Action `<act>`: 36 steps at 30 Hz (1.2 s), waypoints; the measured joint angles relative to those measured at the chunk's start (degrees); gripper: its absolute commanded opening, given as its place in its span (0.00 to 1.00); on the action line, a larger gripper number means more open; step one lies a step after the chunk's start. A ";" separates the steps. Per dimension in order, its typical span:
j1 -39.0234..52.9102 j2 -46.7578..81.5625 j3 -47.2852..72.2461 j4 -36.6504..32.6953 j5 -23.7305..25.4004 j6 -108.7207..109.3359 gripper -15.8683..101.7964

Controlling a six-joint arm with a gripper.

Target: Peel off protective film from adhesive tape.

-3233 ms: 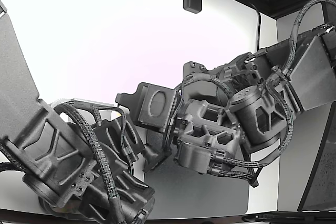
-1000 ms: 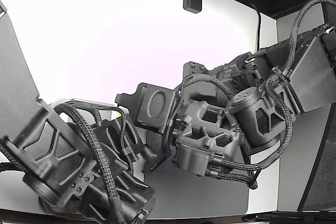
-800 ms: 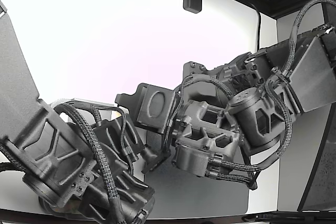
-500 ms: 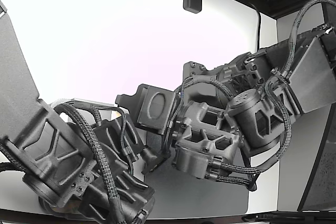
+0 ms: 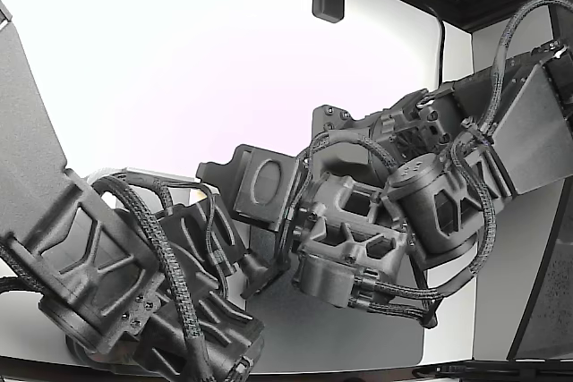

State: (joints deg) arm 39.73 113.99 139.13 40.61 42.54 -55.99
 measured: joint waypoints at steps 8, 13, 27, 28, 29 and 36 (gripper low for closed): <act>0.00 0.00 -0.53 0.53 0.00 0.18 0.04; 0.09 -0.09 -0.70 0.62 0.00 0.53 0.04; 1.05 -0.62 -1.49 2.11 0.18 2.29 0.04; 1.05 -0.62 -1.49 2.11 0.26 2.37 0.04; 1.05 -0.70 -1.58 2.20 0.26 2.37 0.04; 1.14 -0.70 -1.67 2.81 0.26 2.81 0.04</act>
State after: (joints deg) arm 40.87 113.29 137.46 43.42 42.80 -53.17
